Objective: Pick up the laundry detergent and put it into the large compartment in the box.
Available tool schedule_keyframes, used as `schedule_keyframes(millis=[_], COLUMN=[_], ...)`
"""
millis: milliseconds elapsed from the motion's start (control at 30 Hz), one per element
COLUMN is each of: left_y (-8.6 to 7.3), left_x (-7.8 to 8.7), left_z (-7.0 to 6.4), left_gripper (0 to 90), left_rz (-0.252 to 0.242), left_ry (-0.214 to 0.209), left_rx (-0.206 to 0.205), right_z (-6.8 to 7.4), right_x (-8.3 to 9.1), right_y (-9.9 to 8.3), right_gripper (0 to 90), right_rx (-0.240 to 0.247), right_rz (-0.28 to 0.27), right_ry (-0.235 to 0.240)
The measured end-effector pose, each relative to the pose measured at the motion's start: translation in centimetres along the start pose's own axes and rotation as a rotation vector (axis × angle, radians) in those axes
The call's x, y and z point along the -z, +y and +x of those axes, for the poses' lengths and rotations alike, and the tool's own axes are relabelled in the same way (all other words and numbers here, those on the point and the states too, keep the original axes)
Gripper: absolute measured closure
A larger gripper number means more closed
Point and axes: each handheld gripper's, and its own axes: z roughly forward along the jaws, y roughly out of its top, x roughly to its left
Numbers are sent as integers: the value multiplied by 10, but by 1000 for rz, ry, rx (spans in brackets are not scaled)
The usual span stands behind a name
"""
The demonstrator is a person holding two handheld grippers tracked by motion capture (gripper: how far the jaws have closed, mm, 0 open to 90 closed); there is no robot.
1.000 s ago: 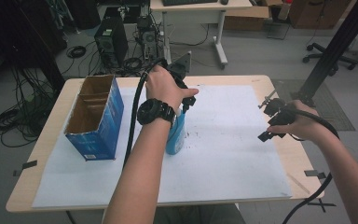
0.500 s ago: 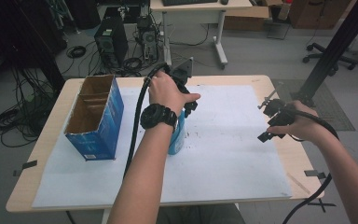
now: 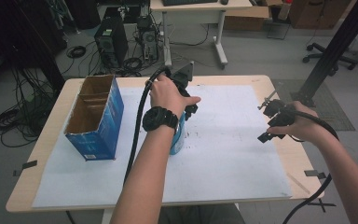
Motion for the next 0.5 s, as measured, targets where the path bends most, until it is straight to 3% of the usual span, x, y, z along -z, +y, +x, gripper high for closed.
schedule_keyframes(millis=[500], left_y=[-1], left_x=[-9], left_z=[-1], left_gripper=[100], left_rz=[11], left_ry=[4], left_rx=[12], right_z=[1], right_x=[-3], right_y=[0], right_gripper=[192], right_rx=[1], right_rz=[2], right_ry=[4])
